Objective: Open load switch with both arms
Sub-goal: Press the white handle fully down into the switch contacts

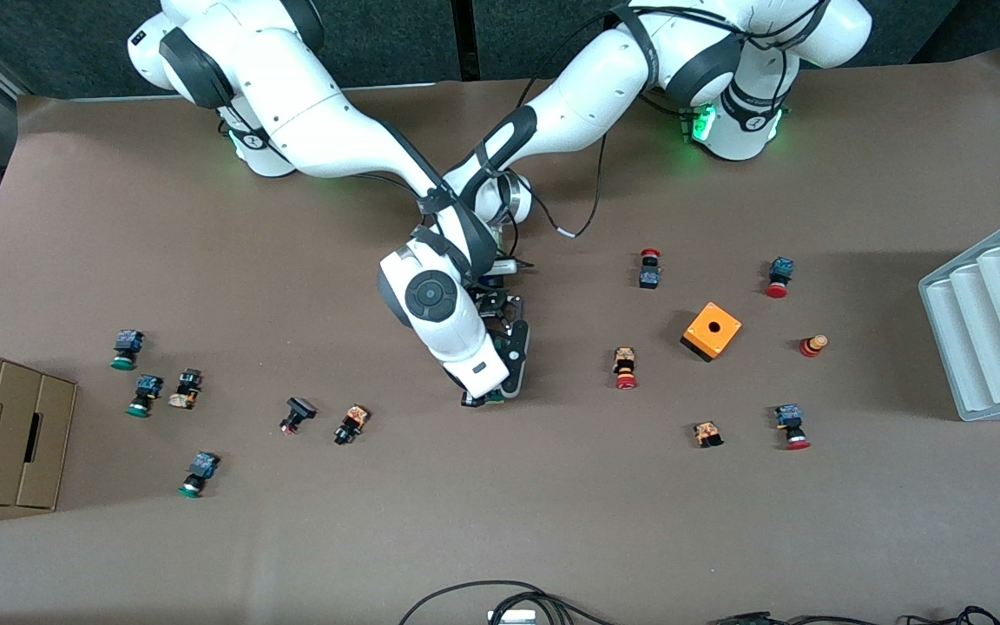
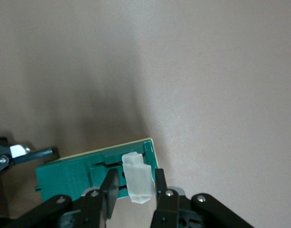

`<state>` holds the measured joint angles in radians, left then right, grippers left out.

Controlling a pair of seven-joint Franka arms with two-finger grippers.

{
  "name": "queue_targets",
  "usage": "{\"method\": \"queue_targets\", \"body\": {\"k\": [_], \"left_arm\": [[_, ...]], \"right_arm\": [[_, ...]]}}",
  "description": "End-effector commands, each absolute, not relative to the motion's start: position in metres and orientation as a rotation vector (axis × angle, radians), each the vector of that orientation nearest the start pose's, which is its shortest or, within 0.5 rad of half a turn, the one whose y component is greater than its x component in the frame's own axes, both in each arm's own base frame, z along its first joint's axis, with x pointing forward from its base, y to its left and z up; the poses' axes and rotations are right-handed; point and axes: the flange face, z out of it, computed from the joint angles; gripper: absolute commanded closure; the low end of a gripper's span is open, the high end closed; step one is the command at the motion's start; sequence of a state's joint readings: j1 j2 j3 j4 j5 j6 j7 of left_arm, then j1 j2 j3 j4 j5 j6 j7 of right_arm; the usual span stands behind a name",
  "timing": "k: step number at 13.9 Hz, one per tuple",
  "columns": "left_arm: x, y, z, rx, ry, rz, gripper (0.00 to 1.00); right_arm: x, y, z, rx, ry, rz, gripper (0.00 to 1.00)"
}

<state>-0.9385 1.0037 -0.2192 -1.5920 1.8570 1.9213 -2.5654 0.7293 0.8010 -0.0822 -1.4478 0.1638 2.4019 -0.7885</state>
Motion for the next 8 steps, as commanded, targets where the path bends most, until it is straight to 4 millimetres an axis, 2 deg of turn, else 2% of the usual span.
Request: {"method": "queue_targets", "body": {"k": [1, 5, 8], "left_arm": [[0.320, -0.572, 0.030, -2.604, -0.142, -1.769, 0.34], [0.320, -0.572, 0.030, -2.604, -0.142, -1.769, 0.34], [0.320, -0.572, 0.030, -2.604, -0.142, -1.769, 0.34]], "right_arm": [[0.567, 0.458, 0.232, -2.393, -1.900, -0.210, 0.62], [0.565, 0.458, 0.243, -2.388, -1.898, -0.196, 0.62], [0.564, 0.458, 0.244, -2.389, -1.897, -0.189, 0.62]]}}
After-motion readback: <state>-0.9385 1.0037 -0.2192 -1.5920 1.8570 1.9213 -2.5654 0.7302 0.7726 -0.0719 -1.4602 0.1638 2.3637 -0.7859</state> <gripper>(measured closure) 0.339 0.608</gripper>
